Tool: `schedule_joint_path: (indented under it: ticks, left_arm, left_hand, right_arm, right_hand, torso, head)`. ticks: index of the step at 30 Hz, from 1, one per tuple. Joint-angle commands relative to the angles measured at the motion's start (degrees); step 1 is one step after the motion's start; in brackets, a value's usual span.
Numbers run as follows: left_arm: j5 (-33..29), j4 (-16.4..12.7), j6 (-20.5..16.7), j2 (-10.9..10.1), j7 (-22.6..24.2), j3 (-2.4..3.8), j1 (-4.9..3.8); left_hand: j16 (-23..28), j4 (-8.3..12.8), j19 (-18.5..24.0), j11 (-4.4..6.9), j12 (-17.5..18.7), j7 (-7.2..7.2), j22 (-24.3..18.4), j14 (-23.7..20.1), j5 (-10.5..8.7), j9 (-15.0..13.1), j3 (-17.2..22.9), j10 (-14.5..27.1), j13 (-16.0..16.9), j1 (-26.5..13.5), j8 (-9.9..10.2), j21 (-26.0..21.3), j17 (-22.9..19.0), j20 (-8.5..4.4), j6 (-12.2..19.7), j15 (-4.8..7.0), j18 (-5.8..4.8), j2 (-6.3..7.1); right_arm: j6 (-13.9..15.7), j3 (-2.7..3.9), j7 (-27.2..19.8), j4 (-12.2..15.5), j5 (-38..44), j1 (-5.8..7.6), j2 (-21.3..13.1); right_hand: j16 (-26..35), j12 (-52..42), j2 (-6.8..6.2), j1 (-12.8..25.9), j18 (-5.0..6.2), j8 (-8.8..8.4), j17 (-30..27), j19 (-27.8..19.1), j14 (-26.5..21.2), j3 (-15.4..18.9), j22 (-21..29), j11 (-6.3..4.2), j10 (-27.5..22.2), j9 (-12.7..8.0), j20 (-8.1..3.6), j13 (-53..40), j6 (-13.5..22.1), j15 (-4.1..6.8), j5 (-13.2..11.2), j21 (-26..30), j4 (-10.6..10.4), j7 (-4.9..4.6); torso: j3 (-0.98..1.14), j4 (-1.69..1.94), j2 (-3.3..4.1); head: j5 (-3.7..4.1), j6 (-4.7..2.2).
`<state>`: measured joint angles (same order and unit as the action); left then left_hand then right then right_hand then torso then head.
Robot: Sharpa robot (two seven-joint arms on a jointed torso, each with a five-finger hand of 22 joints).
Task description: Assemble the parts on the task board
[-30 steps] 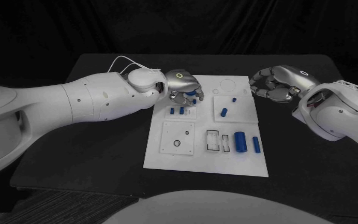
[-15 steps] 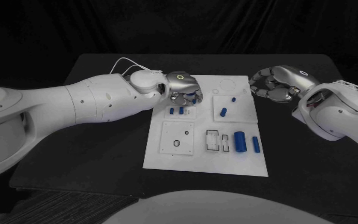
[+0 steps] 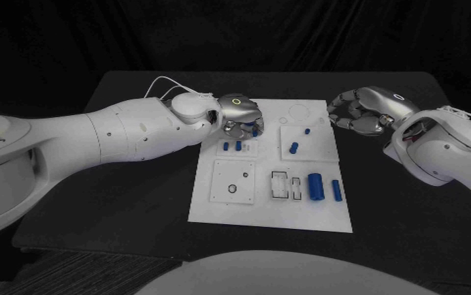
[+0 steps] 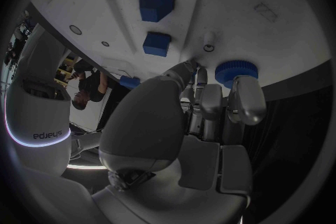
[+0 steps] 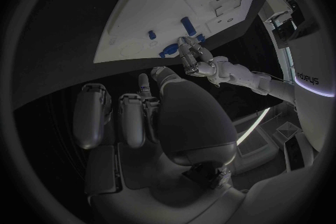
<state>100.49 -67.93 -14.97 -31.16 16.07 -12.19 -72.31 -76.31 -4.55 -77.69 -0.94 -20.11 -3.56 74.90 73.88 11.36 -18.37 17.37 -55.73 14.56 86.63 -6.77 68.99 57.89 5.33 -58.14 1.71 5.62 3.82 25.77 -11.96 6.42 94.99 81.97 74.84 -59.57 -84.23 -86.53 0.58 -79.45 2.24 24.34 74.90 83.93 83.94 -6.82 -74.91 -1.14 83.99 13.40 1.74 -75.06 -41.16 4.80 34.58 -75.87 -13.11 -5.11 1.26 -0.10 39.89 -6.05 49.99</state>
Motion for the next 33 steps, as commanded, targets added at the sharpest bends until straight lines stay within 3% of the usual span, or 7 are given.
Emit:
schedule_joint_path:
  ticks: [1, 7, 13, 18, 21, 25, 33]
  left_arm:
    - [0.16, -0.03, -2.13, -0.08, 1.21, 0.05, 0.14]
    - [0.16, -0.43, -4.61, -0.58, 2.28, 0.05, 0.16]
    - [0.16, -2.83, -6.99, -2.56, 2.24, 0.07, 0.02]
    - [0.15, -5.06, -7.22, -4.51, 1.41, 0.08, -1.27]
    - [0.15, -6.54, -5.96, -5.88, 0.97, 0.08, -2.66]
    - [0.15, -7.98, -4.42, -7.5, 0.78, 0.08, -3.68]
    - [0.15, -7.87, -1.19, -8.93, 0.64, 0.07, -4.27]
  left_hand:
    - [-0.38, 0.06, -0.63, 0.15, -0.19, -0.03, 9.34, 0.78, -0.18, -0.24, 0.34, -1.64, -0.05, 0.05, -0.41, 0.83, 0.39, -0.07, -1.08, -0.01, -1.24, -0.2]
    - [-0.49, 0.73, -2.11, 0.34, -0.14, -0.29, 9.93, 2.21, -0.18, -0.77, 0.22, -6.33, 0.01, -0.15, -1.87, 3.08, 0.35, -0.28, -4.95, 0.2, -1.68, -0.65]
    - [-0.16, 0.84, -2.61, 0.29, 1.15, -0.48, 10.07, 2.98, -0.61, -0.86, 0.07, -8.38, -0.36, -0.54, -2.03, 3.7, -0.22, -0.44, -6.33, 0.26, -1.8, -0.6]
    - [0.85, 0.53, -2.28, 0.16, 3.83, -0.51, 9.86, 2.78, -1.46, -0.52, 0.14, -8.4, -1.36, -0.93, -1.07, 2.98, -1.84, -0.5, -5.84, 0.24, -1.68, -0.74]
    - [1.32, 0.37, -2.04, 0.13, 5.24, -0.35, 9.74, 2.6, -1.74, -0.32, 0.2, -8.3, -1.92, -1.05, -0.53, 2.48, -2.56, -0.5, -5.51, 0.3, -1.59, -0.83]
    - [1.18, 0.18, -1.82, 0.24, 7.7, -0.16, 9.64, 2.89, -2.11, 0.11, 0.4, -7.81, -2.92, -1.09, 0.54, 1.98, -2.03, -0.47, -4.73, 0.45, -1.53, -0.89]
    - [0.81, -0.08, -2.0, 0.19, 9.51, -0.09, 9.71, 3.2, -2.58, 0.51, 0.39, -7.67, -3.66, -1.39, 1.46, 2.11, -1.66, -0.45, -4.1, 0.37, -1.57, -0.41]
  right_arm:
    - [-0.15, 0.04, -0.23, -0.04, -0.05, -0.18, 0.03]
    - [-0.16, 0.04, -0.33, -0.1, -0.05, -0.29, 0.11]
    - [-0.24, 0.04, -0.39, -0.14, -0.05, -0.36, 0.09]
    - [-0.34, 0.04, -0.32, -0.15, -0.05, -0.38, 0.04]
    - [-0.41, 0.04, -0.25, -0.2, -0.05, -0.38, 0.04]
    - [-0.46, 0.04, -0.22, -0.33, -0.05, -0.4, 0.09]
    - [-0.47, 0.04, -0.3, -0.58, -0.05, -0.78, 0.07]
  right_hand:
    - [0.33, 0.24, -0.14, -0.37, 1.02, -0.06, 6.58, 0.52, 4.23, -0.4, -10.72, 0.33, 2.58, -0.08, 0.13, -10.29, -0.32, -0.34, 0.2, 0.44, -0.1, 0.11]
    - [0.38, 0.26, -0.12, -0.38, 1.03, -0.06, 6.51, 0.5, 4.22, -0.43, -10.71, 0.33, 2.57, -0.08, 0.13, -10.26, -0.33, -0.33, 0.21, 0.49, -0.09, 0.11]
    - [0.4, 0.3, -0.1, -0.39, 1.06, -0.05, 6.49, 0.45, 4.21, -0.47, -10.66, 0.33, 2.54, -0.09, 0.12, -10.21, -0.34, -0.33, 0.22, 0.63, -0.08, 0.1]
    - [0.4, 0.3, -0.1, -0.39, 1.06, -0.05, 6.49, 0.45, 4.21, -0.47, -10.66, 0.33, 2.54, -0.09, 0.12, -10.21, -0.34, -0.33, 0.22, 0.63, -0.08, 0.1]
    - [0.44, 0.34, -0.09, -0.4, 1.07, -0.05, 6.44, 0.43, 4.2, -0.51, -10.65, 0.33, 2.52, -0.09, 0.12, -10.16, -0.37, -0.33, 0.22, 0.68, -0.06, 0.1]
    - [0.44, 0.34, -0.09, -0.4, 1.07, -0.05, 6.44, 0.43, 4.2, -0.51, -10.65, 0.33, 2.52, -0.09, 0.12, -10.16, -0.37, -0.33, 0.22, 0.68, -0.06, 0.1]
    - [0.47, 0.4, -0.07, -0.4, 1.1, -0.04, 6.39, 0.38, 4.19, -0.54, -10.61, 0.33, 2.47, -0.1, 0.12, -10.09, -0.39, -0.33, 0.22, 0.82, -0.06, 0.1]
  torso:
    - [-0.03, -0.06, -0.06]
    - [-0.02, 0.0, -0.04]
    - [0.02, 0.07, -0.02]
    - [-0.01, 0.08, 0.0]
    - [-0.04, 0.03, 0.0]
    - [-0.02, 0.12, 0.02]
    - [0.1, 0.1, -0.01]
  head:
    - [-0.02, 0.01]
    - [-0.02, 0.01]
    - [0.15, 0.01]
    - [0.02, 0.01]
    - [-0.11, 0.01]
    - [-0.11, 0.01]
    - [-0.05, 0.01]
